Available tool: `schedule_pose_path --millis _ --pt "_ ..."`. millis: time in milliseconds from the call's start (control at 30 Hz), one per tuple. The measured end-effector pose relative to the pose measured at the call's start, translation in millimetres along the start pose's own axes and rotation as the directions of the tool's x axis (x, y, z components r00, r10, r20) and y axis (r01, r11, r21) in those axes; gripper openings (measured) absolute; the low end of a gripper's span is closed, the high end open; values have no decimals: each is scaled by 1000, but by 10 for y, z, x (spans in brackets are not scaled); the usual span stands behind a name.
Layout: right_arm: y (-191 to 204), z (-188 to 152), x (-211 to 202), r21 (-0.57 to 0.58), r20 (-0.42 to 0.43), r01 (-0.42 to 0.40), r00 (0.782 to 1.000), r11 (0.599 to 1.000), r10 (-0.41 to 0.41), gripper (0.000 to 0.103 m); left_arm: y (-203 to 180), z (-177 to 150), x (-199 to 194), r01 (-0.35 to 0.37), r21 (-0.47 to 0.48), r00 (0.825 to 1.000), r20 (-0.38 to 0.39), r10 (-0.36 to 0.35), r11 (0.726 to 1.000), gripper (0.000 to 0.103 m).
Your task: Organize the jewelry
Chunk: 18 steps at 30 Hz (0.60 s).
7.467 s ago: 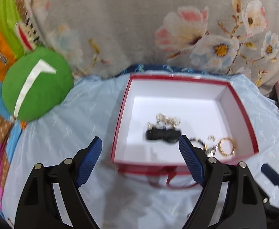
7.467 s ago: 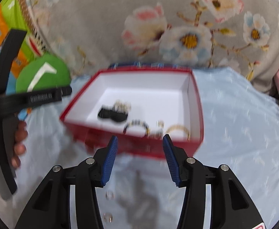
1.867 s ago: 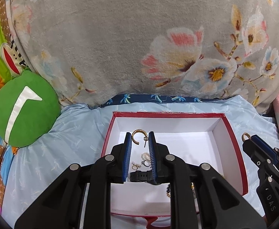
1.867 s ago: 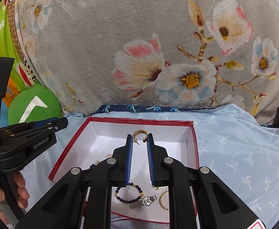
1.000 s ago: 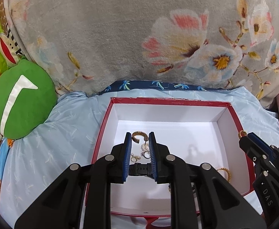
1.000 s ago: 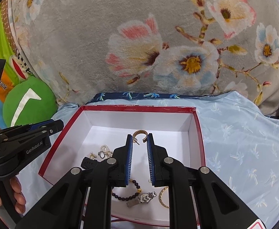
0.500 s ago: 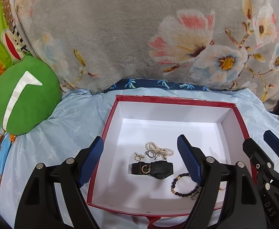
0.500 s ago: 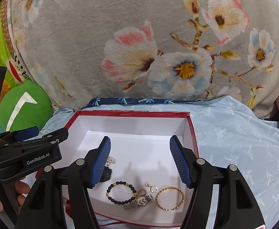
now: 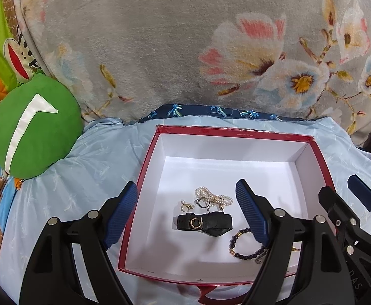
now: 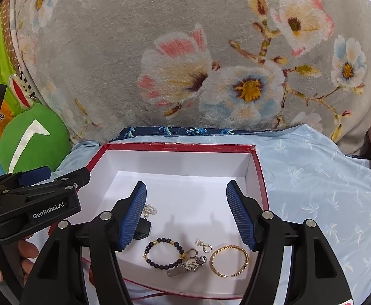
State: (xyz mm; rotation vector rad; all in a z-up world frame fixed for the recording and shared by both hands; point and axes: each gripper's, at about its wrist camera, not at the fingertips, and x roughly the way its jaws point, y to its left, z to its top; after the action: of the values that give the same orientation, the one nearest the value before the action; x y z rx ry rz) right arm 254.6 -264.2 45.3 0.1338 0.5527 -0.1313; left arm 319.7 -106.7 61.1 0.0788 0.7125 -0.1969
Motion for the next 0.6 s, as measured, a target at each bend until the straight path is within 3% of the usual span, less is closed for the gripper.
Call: schedule_pose_path --millis 133,267,400,600 --pt "2 -5 -6 1 2 2 1000 1000 -2 67 8 -9 -6 1 3 1000 -2 -1 1000 77" --pt "5 -17 -24 1 9 16 1000 1000 -16 76 33 -29 -26 -2 -2 1000 -1 2 1000 77" --pt "-3 -46 -51 4 -9 39 999 999 -39 85 69 -94 -81 -21 -6 1000 3 21 1000 90" --pt "17 -241 -145 25 -61 83 995 996 -81 86 82 -316 -171 -51 3 998 -23 51 999 92"
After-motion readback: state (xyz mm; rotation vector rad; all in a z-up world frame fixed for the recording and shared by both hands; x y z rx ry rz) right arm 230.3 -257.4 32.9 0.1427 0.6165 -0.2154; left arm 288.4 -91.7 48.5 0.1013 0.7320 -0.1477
